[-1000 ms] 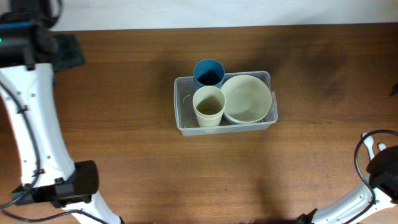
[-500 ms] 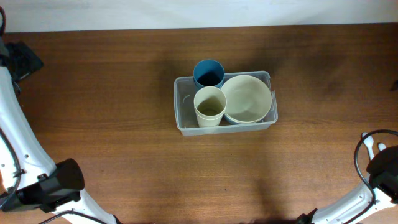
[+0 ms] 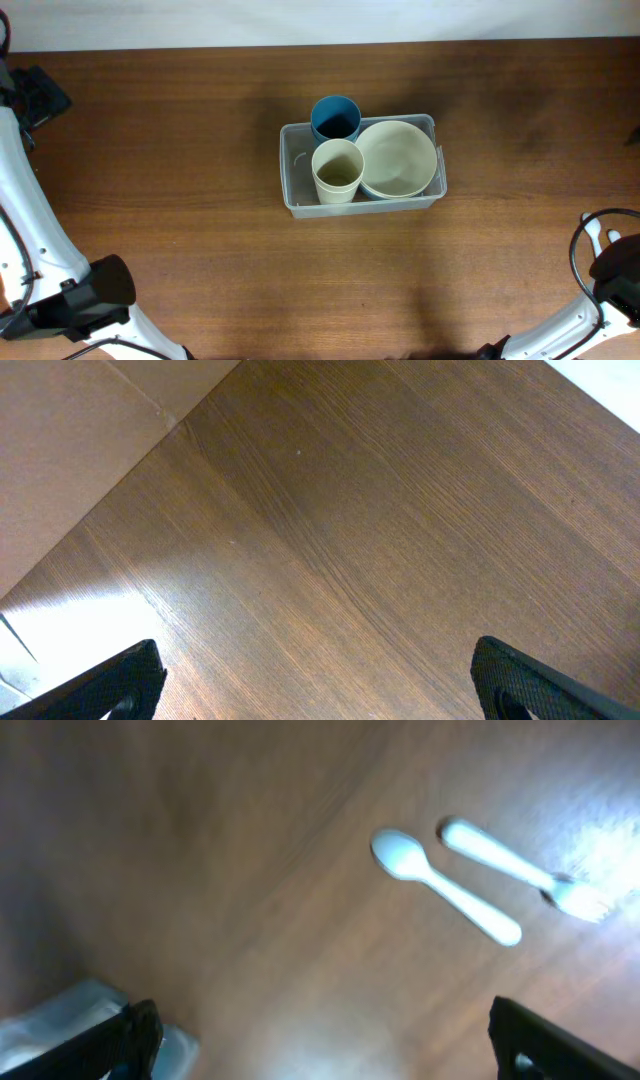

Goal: Pack container
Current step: 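Move the right gripper down to the white spoon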

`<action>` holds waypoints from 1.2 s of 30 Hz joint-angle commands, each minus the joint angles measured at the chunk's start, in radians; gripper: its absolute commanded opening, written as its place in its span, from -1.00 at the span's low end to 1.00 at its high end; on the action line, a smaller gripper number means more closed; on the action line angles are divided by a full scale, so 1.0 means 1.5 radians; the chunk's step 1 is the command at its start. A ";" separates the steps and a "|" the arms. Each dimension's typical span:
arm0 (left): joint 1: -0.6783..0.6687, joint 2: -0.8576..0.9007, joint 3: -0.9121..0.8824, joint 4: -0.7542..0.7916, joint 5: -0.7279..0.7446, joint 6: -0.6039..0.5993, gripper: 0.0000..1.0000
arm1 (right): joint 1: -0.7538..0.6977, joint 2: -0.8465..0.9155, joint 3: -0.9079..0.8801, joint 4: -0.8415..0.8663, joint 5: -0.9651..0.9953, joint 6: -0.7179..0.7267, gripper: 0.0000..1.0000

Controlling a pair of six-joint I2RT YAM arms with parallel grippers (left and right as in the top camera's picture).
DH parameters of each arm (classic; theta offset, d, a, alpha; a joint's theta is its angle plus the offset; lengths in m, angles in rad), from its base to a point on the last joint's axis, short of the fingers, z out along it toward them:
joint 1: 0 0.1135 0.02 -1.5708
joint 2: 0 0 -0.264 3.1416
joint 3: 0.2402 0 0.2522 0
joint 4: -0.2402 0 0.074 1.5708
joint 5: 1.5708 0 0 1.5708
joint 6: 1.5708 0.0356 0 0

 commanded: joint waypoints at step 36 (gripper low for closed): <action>0.004 0.008 -0.005 -0.001 0.006 -0.009 1.00 | 0.107 -0.228 -0.362 0.087 0.213 -0.516 0.98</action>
